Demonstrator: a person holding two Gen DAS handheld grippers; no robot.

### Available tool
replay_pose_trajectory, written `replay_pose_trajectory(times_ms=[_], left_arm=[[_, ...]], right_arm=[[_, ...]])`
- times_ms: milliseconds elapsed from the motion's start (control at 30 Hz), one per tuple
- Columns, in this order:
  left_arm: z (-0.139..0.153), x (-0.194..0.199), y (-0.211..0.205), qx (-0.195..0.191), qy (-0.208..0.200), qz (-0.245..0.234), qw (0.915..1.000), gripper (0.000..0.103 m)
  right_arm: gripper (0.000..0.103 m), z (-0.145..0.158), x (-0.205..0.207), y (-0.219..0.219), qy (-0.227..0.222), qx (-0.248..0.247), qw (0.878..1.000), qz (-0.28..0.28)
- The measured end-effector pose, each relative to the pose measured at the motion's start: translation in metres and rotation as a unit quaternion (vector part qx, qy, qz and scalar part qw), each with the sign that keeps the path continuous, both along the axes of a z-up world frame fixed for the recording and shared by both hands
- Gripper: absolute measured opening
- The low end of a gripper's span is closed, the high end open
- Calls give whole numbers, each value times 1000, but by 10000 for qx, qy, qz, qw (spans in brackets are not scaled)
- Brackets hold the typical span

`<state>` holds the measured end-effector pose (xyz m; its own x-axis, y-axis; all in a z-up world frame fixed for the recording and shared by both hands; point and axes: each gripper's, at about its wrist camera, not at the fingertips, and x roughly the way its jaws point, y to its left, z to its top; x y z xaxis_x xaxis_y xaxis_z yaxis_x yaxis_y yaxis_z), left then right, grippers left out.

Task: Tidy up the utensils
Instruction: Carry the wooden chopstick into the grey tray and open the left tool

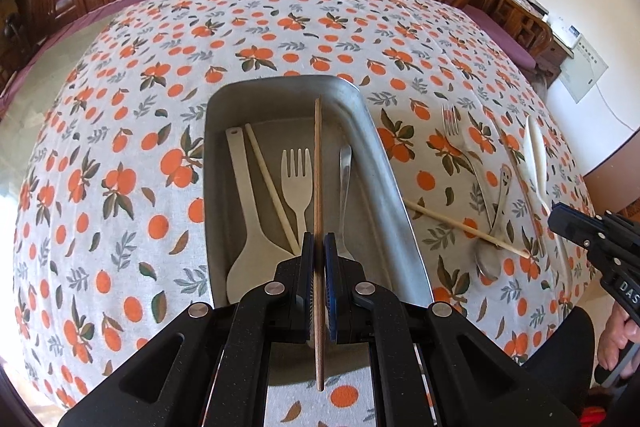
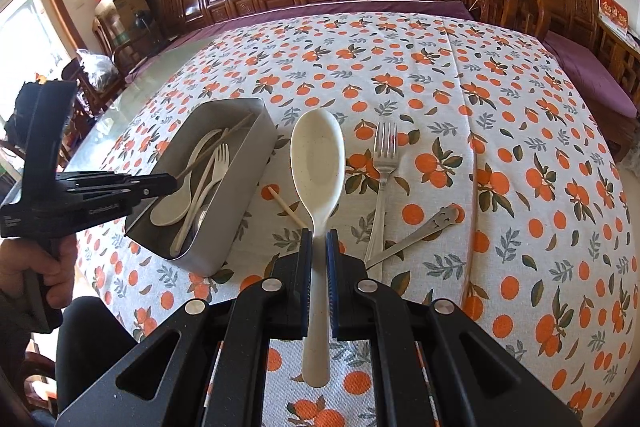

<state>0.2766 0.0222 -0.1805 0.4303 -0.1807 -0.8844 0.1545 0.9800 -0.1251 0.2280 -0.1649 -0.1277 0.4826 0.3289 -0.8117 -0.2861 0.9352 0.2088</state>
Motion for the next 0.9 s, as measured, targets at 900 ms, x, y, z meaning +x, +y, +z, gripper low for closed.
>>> replay_pose_trajectory(times_ms=[900], left_arm=[[11, -13, 12, 39, -146, 54, 9999, 4]], right_arm=[[8, 14, 1, 30, -81, 0, 9996, 262]])
